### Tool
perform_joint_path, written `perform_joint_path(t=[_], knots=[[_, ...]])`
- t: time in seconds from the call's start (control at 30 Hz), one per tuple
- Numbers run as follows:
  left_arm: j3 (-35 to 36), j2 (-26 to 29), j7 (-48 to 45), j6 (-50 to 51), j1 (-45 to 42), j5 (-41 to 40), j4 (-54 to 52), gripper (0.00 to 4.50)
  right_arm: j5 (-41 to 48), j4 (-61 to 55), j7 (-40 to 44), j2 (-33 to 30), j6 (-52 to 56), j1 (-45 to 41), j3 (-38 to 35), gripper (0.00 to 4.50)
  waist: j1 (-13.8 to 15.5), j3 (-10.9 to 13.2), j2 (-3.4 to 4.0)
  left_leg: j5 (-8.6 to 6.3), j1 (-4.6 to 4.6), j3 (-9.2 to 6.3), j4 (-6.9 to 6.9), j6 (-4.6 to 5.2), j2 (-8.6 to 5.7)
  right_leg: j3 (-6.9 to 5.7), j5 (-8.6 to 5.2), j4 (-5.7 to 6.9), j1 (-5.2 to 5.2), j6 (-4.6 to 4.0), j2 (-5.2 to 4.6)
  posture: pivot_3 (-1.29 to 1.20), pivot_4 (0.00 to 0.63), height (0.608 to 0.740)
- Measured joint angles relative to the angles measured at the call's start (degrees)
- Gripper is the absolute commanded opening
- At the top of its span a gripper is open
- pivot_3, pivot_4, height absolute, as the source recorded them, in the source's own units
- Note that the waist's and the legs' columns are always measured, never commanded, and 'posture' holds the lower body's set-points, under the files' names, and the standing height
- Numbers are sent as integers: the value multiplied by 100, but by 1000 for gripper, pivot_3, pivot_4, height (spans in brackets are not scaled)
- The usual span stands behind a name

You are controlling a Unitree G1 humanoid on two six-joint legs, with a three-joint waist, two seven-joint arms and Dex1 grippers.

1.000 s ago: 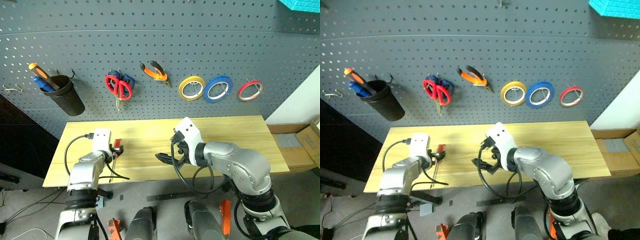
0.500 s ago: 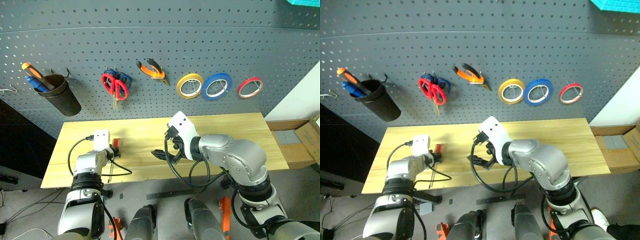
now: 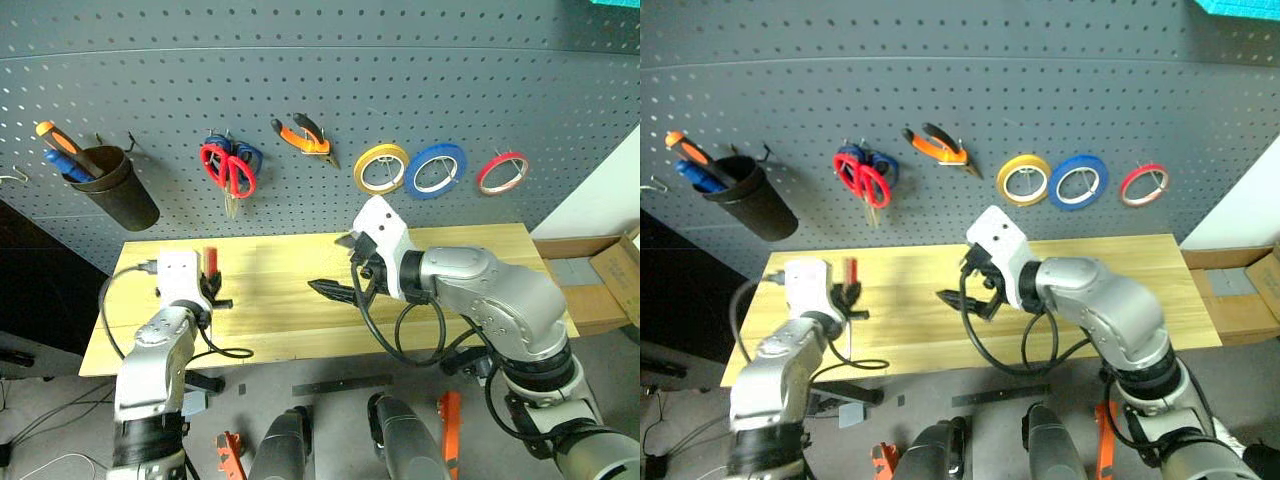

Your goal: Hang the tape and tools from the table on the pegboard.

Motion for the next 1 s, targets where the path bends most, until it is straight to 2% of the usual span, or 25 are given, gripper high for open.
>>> perform_joint_path(t=[0.1,0.3,0.47,0.57,0.77,1.0], knots=[[269,-33,253,-392,-16,22,-730,860,17,16,416,-209,-620,-52,-8,4500,20,-4,-1,1,2,2,2,1,0,0,0,1,2,1,2,-81,172,740],[449,191,424,-777,-955,23,-842,860,125,578,726,-126,-1149,-729,-245,4500,46,-29,-30,8,3,1,19,-1,3,-10,11,9,12,-3,40,-46,142,740],[711,704,420,-1133,-2492,-121,-71,860,-57,1474,704,86,-1660,-1269,-252,4500,74,-70,-56,9,1,2,26,-3,6,-1,20,7,9,-4,46,-51,121,740],[856,1021,323,-1484,-3050,-177,758,860,-234,2077,568,312,-1872,-1669,-263,4500,67,-102,-53,9,0,9,21,-4,6,4,24,12,-1,-9,46,-66,117,740],[929,1448,150,-2184,-3501,-166,2287,860,-549,3092,234,868,-2240,-2381,-334,4500,50,-131,-53,10,-2,4,15,-10,6,3,30,21,-10,-14,44,-87,113,740],[876,1601,149,-3031,-3919,-111,3338,860,-853,3777,103,1295,-2673,-2709,-334,4500,20,-146,-67,16,-4,3,16,-19,4,4,31,41,-20,-13,40,-94,105,740]])
